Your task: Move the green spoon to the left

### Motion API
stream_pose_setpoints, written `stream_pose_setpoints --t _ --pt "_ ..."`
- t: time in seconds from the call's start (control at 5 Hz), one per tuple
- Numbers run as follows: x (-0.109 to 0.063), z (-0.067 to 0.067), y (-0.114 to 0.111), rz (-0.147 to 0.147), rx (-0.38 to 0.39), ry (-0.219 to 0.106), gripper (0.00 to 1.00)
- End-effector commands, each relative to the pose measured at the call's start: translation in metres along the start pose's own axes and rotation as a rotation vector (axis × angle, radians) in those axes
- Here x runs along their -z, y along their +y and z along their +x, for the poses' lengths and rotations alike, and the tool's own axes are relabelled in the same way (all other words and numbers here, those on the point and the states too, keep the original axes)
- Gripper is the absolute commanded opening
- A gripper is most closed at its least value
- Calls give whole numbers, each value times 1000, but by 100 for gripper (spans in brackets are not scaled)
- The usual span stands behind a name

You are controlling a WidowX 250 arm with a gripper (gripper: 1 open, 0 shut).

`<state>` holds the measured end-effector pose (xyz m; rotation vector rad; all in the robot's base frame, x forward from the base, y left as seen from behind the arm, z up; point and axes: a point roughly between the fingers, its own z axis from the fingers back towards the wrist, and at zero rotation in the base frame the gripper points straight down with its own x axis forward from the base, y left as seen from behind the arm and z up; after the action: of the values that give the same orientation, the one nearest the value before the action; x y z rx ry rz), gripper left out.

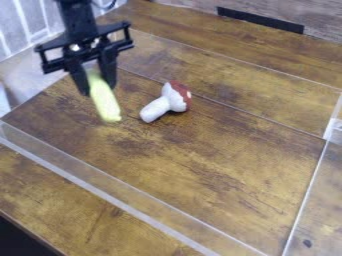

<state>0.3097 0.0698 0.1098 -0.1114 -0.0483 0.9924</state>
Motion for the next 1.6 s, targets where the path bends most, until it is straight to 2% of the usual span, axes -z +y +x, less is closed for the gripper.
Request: stream_pose_setpoints --t 0.0,0.6,1.0,1.2,1.4 --pt "-9 13 12 -24 -4 -88 0" --pt "39 24 27 70 41 -126 0" --pt "48 25 28 87 30 -117 0" --pt "44 25 26 92 37 -116 100" --pt "38 26 23 95 43 -114 100"
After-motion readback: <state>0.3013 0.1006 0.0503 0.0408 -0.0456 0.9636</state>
